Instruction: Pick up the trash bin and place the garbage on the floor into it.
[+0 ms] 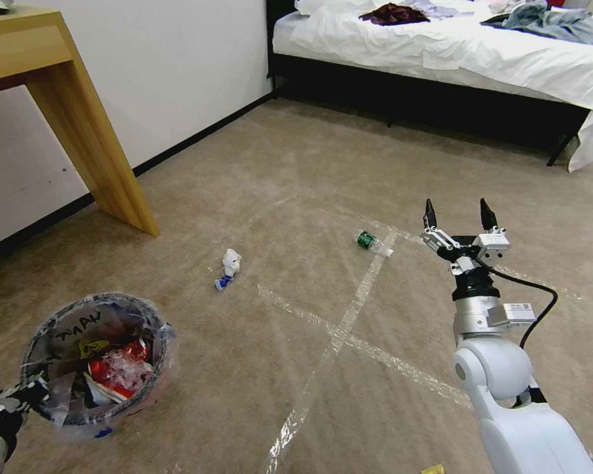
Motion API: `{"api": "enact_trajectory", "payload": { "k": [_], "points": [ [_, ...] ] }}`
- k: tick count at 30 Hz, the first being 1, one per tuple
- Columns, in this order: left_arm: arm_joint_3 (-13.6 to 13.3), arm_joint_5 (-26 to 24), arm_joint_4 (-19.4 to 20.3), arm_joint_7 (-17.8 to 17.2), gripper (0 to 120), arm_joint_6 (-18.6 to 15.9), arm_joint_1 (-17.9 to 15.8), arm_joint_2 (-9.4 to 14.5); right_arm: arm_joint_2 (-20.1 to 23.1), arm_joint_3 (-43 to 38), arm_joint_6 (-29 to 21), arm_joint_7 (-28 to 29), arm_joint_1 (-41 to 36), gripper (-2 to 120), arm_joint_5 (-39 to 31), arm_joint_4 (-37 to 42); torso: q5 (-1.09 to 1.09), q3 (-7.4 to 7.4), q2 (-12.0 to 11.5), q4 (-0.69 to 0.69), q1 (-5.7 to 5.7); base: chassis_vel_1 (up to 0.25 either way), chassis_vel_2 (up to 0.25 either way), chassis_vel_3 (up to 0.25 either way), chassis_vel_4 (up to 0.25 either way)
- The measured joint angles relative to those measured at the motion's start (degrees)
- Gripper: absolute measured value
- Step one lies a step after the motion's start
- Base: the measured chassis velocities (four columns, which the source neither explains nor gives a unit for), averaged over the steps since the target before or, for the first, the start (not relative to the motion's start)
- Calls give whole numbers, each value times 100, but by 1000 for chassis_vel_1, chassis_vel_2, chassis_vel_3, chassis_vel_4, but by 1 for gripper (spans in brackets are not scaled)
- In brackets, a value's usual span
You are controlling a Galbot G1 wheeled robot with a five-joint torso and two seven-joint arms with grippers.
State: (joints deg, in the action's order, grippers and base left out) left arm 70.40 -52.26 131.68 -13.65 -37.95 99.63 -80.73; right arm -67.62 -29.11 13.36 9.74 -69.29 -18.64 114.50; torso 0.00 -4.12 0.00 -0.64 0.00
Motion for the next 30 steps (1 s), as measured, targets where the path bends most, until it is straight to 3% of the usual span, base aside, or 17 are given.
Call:
{"api": "enact_trajectory", "payload": {
  "k": [30],
  "points": [
    [-4,14,-38,4,0,3,-25,-16,-3,-1,46,-1,-29,100,37,-47,0,0,0,0,0,-69,76,76,-76]
  ]
}}
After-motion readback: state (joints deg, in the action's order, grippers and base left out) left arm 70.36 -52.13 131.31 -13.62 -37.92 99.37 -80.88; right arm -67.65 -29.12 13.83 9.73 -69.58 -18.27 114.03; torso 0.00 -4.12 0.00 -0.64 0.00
